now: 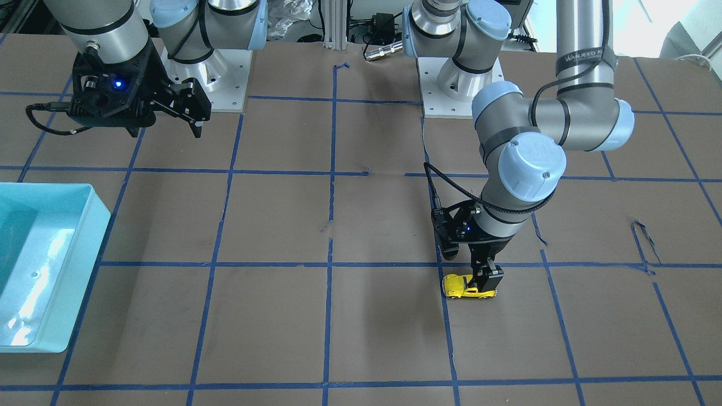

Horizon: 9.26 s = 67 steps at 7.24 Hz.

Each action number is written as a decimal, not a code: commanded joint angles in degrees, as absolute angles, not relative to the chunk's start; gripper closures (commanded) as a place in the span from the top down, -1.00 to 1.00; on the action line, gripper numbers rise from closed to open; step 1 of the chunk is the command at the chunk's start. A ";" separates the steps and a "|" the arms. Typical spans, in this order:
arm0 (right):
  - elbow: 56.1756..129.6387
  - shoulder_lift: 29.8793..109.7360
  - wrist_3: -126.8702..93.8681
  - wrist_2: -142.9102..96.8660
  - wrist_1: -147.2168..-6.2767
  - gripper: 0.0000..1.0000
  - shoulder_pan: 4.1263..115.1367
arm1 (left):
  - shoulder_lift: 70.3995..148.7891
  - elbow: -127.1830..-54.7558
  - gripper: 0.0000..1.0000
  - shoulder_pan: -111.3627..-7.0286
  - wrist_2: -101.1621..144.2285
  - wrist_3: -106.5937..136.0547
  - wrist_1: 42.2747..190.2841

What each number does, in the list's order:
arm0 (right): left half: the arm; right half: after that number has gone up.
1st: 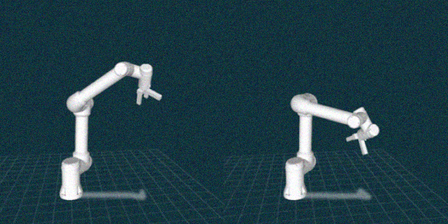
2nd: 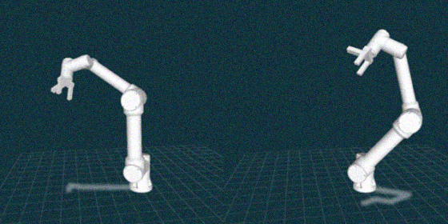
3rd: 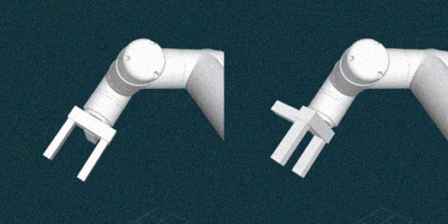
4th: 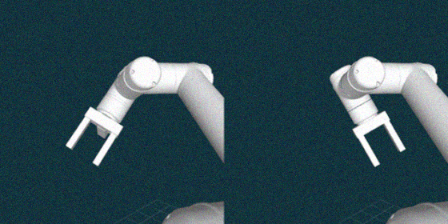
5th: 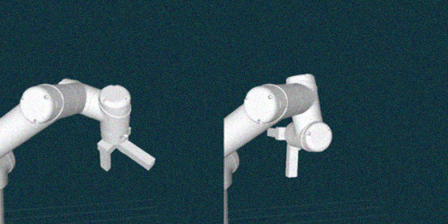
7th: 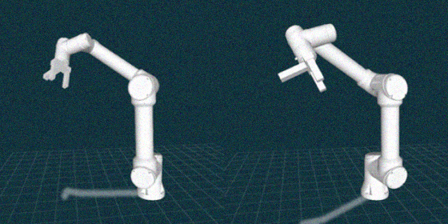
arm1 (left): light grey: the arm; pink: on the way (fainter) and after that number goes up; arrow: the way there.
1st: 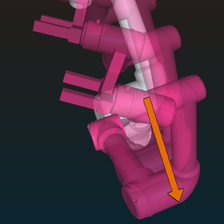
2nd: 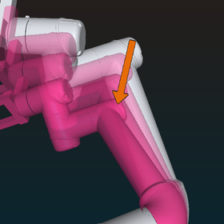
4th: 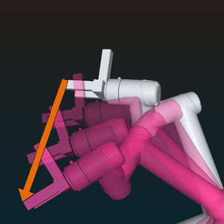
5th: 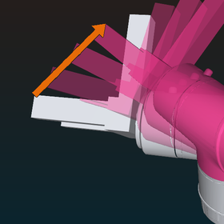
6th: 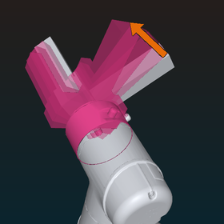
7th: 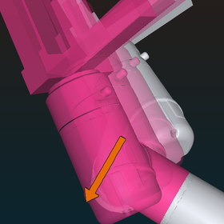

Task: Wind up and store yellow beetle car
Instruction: 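Lower the left gripper and close it on the yellow car, then drag the car along the table away from the right gripper, then release the car with the left gripper, letting it roll toward the bin, then raise the left arm back to rest while the right gripper lowers toward the car, then close the right gripper on the yellow car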

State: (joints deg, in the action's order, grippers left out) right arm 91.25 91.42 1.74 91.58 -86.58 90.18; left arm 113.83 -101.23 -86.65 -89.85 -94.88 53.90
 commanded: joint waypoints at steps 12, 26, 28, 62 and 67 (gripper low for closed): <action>91.32 91.41 1.67 91.58 -86.57 1.00 90.18 | 118.92 -100.89 0.72 -85.08 -89.82 -96.71 50.09; 91.23 91.41 1.67 91.58 -86.57 1.00 90.18 | 118.92 -101.07 -0.62 -79.65 -89.47 -99.21 51.24; 91.23 91.41 1.58 91.58 -86.66 1.00 90.18 | 118.66 -101.60 -0.62 -76.13 -89.47 -100.11 51.24; 95.36 67.79 82.50 92.02 -118.97 1.00 76.91 | 93.07 -83.05 1.00 -89.30 -90.96 -8.68 85.20; 95.45 60.22 88.95 93.33 -126.72 1.00 76.47 | 91.58 -85.78 1.00 -89.47 -90.35 -8.62 84.90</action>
